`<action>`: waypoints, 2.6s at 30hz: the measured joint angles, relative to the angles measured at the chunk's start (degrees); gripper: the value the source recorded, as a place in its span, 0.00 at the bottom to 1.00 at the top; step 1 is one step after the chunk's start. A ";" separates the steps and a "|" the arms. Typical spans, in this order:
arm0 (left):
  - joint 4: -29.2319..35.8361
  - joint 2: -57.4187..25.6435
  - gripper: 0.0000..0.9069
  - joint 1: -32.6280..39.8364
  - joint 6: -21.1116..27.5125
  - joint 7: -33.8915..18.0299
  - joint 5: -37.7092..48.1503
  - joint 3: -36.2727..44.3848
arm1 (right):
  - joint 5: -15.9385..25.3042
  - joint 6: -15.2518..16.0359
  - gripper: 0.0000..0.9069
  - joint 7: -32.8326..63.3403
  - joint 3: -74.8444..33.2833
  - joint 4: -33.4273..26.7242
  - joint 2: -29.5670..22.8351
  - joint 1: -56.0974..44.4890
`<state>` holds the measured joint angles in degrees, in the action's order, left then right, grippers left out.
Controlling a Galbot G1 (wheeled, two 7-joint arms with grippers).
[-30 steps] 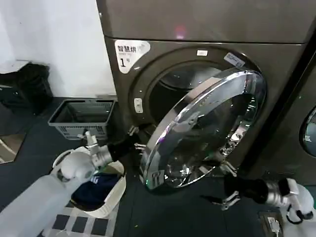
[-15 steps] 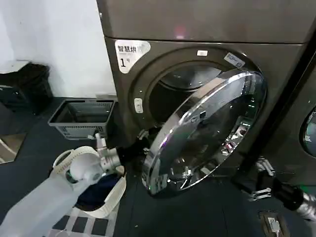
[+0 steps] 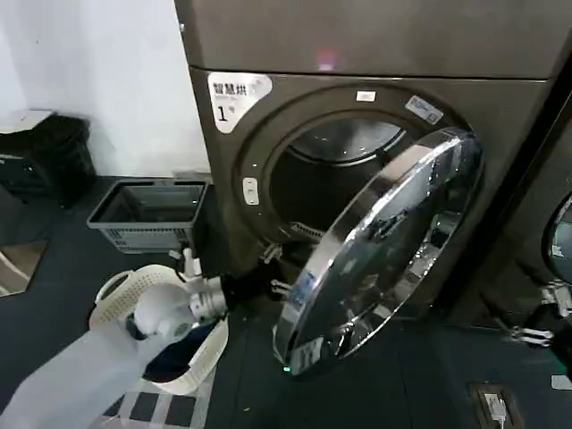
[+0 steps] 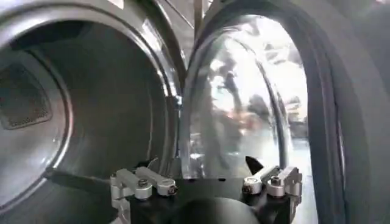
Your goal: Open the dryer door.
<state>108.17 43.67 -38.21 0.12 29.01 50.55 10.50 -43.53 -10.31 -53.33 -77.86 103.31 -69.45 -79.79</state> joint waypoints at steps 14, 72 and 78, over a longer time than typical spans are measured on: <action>1.95 0.63 1.00 3.05 -0.18 -0.06 0.27 5.34 | -1.43 1.49 1.00 15.73 -10.56 -1.88 0.69 -1.67; -12.68 23.58 1.00 25.90 -1.86 -1.84 3.84 32.22 | 10.60 13.67 1.00 47.97 -50.33 -17.81 12.76 -11.61; -16.74 27.41 1.00 26.99 -2.20 -1.92 3.41 33.89 | 11.39 13.78 1.00 49.69 -52.58 -19.67 14.00 -11.89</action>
<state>91.42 71.08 -11.22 -2.08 27.09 53.96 44.39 -32.13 3.47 -3.65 -130.44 83.63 -55.45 -91.68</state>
